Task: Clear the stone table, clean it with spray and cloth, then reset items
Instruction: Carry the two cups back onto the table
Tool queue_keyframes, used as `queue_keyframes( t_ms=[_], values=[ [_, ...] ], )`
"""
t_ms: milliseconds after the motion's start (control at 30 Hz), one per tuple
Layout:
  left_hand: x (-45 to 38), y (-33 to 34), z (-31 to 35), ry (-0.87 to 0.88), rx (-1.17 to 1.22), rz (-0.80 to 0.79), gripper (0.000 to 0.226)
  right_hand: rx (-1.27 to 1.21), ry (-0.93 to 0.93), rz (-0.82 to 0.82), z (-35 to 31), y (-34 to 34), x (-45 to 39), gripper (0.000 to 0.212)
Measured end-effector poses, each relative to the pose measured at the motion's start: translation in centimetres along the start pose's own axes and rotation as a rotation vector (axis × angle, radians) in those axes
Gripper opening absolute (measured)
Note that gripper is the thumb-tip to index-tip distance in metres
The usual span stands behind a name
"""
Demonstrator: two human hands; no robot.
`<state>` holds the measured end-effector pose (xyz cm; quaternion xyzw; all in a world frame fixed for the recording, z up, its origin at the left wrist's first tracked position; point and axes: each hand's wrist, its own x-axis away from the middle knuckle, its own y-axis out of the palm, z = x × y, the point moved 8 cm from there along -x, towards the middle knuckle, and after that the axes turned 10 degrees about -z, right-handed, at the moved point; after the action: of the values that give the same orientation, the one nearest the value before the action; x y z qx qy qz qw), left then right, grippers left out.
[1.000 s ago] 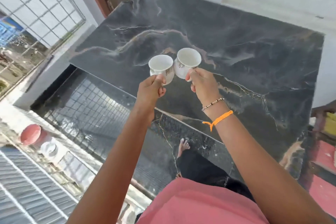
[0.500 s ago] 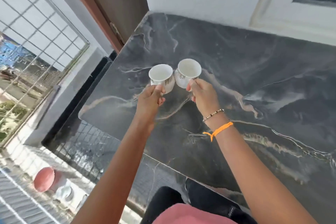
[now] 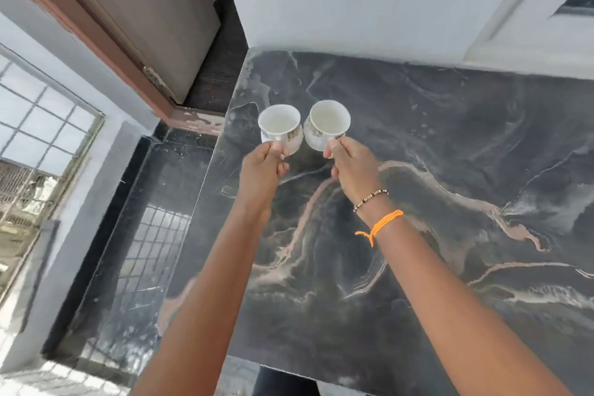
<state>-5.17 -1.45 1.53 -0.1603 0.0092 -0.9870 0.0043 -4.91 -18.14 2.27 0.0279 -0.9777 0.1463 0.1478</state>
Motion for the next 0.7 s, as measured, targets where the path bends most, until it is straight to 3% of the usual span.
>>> queue_keyframes(
  t_ms=[167,333,700],
  values=[
    [-8.3,-3.4,1.6,0.027,-0.038,-0.114,0.035,-0.002,0.035,0.144,-1.7,3.4,-6.3,0.024],
    [-15.2,-5.9,2.3,0.041,-0.132,-0.110,0.036,-0.049,0.102,0.237,-2.4,5.5,-11.9,0.021],
    [-22.0,-7.0,1.8,0.029,-0.142,-0.111,0.035,0.100,0.113,0.297,-2.8,7.2,-17.6,0.030]
  ],
)
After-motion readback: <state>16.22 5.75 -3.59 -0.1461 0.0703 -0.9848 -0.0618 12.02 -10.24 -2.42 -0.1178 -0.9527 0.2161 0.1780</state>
